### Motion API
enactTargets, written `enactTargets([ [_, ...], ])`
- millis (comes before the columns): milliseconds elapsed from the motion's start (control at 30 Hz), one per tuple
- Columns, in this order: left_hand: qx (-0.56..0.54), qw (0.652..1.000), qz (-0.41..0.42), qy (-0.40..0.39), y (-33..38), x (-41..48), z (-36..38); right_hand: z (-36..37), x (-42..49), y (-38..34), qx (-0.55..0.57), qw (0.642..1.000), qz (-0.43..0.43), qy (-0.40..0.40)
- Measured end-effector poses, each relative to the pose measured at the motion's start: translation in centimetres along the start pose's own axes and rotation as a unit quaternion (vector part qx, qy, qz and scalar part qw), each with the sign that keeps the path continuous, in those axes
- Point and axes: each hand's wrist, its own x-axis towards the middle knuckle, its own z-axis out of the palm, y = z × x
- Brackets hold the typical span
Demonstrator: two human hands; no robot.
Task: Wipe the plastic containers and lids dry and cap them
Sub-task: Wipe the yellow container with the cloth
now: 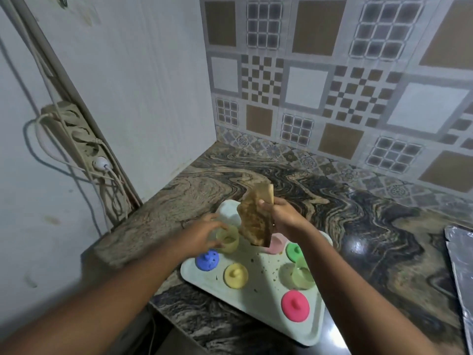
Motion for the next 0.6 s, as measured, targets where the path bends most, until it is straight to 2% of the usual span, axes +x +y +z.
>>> enactTargets([
  [33, 0.017, 1.0, -0.009, -0.018, -0.3, -0.1, 0.8, 0.0, 0.0, 0.2, -0.001, 1.0, 0.001, 0.001],
  [133, -0.01, 1.0, -0.023, 0.009, -0.7, 0.1, 2.2, 0.1, -0.1, 0.6, -0.005, 1.0, 0.004, 0.009],
  [267, -0.029, 0.998, 0.022, 0.046, -1.3, 0.4, 3.3, 0.0, -0.5, 0.6, -0.012, 1.0, -0.001, 0.008],
  [333, -0.058, 0.994, 0.03, 0.088, -1.3, 0.2, 3.1, -0.2, -0.9, 0.1, -0.024, 1.0, -0.009, 0.007],
  [500, -0.127, 0.985, -0.006, 0.116, 0.5, 0.5, -1.5, -1.1, -1.7, -3.2, -0.033, 0.995, -0.091, 0.028],
  [600, -0.166, 0.978, 0.005, 0.122, 2.6, 0.8, -5.3, 0.1, -2.1, -4.9, -0.08, 0.985, -0.154, 0.012],
])
